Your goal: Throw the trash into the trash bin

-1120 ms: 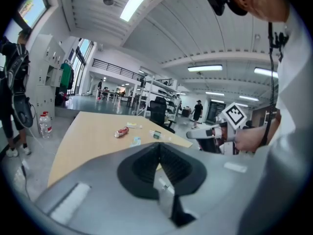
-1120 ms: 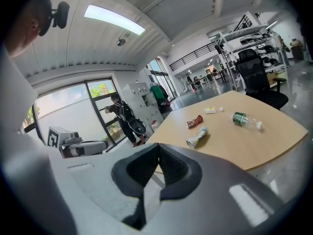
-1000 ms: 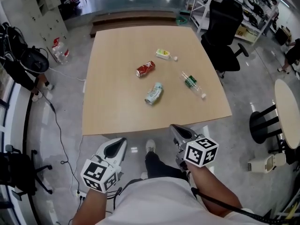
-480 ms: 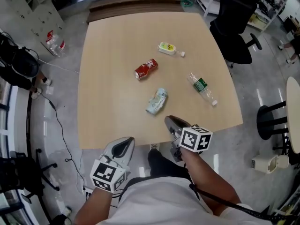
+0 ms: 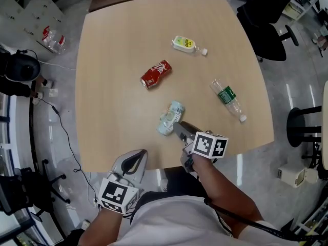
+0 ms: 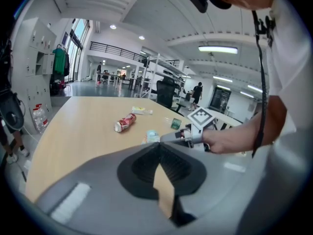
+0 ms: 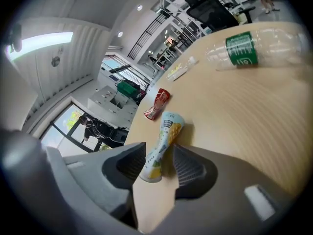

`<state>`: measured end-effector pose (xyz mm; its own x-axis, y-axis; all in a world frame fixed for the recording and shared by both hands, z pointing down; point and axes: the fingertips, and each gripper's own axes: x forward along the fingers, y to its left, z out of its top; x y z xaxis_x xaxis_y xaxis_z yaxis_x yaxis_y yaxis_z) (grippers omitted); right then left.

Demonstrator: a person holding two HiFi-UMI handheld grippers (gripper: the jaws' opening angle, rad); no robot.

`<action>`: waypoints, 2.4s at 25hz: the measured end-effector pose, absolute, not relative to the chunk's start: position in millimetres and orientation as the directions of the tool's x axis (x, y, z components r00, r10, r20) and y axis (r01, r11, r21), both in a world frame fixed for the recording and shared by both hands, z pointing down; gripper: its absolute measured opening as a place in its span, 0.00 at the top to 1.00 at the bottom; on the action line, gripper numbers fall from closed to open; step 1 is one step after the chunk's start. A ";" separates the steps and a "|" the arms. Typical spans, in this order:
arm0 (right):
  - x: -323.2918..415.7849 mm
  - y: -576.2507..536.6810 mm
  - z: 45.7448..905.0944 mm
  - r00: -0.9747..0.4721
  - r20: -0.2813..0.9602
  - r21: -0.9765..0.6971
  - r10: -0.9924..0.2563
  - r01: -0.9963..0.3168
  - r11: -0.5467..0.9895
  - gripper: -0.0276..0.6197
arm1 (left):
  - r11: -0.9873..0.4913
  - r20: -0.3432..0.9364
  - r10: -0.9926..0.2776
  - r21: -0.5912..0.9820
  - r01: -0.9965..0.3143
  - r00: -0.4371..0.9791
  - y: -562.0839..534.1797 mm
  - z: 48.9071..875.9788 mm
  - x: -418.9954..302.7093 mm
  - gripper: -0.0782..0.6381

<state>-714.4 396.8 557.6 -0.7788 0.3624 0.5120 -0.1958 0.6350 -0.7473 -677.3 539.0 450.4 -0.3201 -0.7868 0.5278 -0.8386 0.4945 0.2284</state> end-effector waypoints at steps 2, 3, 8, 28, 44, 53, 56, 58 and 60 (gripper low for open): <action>-719.8 401.9 565.5 -0.766 0.514 -0.770 0.386 -0.214 0.601 0.69 | 0.494 0.540 -0.784 0.243 -0.835 -0.307 537.3 452.9 -681.9 0.88; -722.6 405.3 569.4 -0.758 0.515 -0.780 0.400 -0.222 0.585 0.69 | 0.496 0.546 -0.782 0.253 -0.831 -0.300 536.7 454.3 -684.0 0.88; -732.4 420.4 590.3 -0.717 0.512 -0.827 0.473 -0.263 0.496 0.68 | 0.478 0.581 -0.770 0.252 -0.842 -0.263 531.6 461.3 -691.9 0.88; -706.6 390.1 510.0 -0.874 0.362 -0.823 0.324 -0.136 0.552 0.86 | 0.211 0.520 -0.853 0.272 -0.939 -0.041 477.1 438.2 -695.7 0.88; -518.0 357.0 407.1 -0.892 0.334 -0.603 -0.304 -0.450 0.658 0.86 | -0.387 0.310 -0.837 0.247 -0.888 0.451 389.3 367.4 -583.2 0.88; -416.1 365.5 382.6 -0.784 0.307 -0.570 -0.539 -0.605 0.555 0.86 | -0.566 0.282 -0.728 0.267 -0.780 0.625 387.4 364.4 -501.8 0.88; -386.0 369.9 374.7 -0.746 0.286 -0.562 -0.602 -0.639 0.525 0.86 | -0.603 0.279 -0.699 0.265 -0.752 0.659 386.8 364.5 -480.9 0.88; -363.0 372.8 369.9 -0.714 0.279 -0.551 -0.642 -0.667 0.502 0.86 | -0.633 0.268 -0.679 0.256 -0.730 0.683 385.9 358.9 -465.7 0.88; -339.2 376.4 364.8 -0.682 0.271 -0.540 -0.680 -0.692 0.479 0.86 | -0.666 0.256 -0.661 0.233 -0.708 0.706 385.9 351.1 -449.8 0.88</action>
